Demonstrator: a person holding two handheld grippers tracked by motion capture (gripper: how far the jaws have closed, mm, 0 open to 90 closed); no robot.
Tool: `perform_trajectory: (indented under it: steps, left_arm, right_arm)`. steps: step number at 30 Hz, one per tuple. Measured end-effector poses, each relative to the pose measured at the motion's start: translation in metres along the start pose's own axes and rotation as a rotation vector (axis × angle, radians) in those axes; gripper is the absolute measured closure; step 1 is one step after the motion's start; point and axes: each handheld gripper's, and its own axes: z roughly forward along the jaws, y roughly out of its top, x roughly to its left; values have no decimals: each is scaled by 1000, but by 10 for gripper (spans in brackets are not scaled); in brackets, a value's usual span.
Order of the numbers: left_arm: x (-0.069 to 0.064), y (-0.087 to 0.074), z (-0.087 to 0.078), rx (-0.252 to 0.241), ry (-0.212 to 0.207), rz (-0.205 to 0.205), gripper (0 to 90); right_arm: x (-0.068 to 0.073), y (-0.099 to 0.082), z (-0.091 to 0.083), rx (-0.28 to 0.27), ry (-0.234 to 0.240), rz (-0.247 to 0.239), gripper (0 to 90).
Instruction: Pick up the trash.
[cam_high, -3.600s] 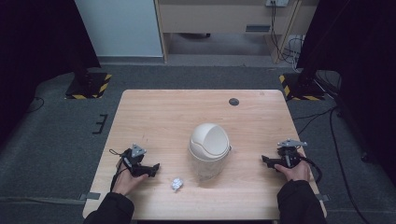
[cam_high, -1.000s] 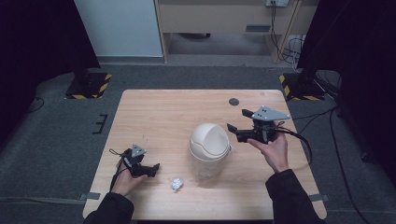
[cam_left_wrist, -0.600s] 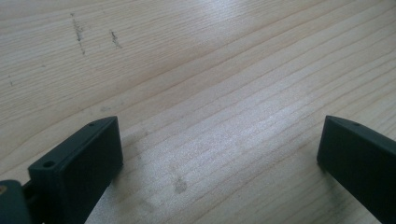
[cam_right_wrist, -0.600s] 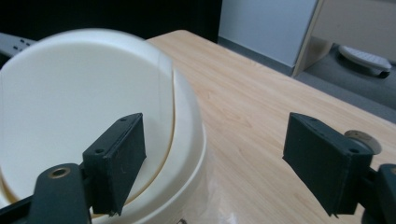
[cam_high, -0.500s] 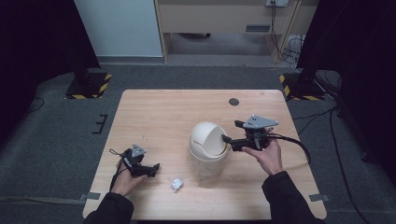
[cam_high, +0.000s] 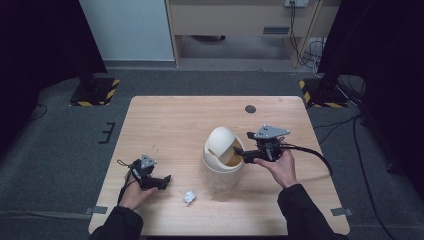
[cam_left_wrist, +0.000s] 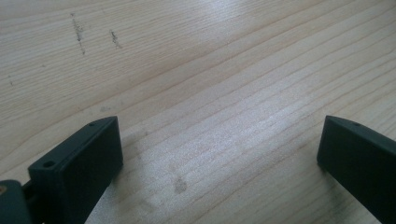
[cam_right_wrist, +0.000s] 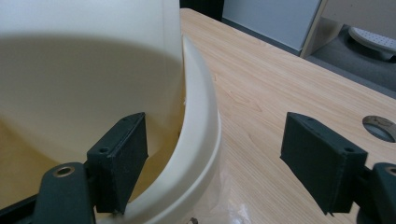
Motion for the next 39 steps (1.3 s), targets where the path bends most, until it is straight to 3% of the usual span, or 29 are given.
perform_trajectory:
  steps: [12,23,32,39]
  left_arm:
    - [0,0,0,0,0,0,0]
    - [0,0,0,0,0,0,0]
    - [0,0,0,0,0,0,0]
    - [0,0,0,0,0,0,0]
  right_arm:
    - [2,0,0,-13,1,10,250]
    - [-1,5,-30,-93,5,36,250]
    - [9,9,-51,-154,56,52,260]
    - [19,12,-71,-169,74,27,253]
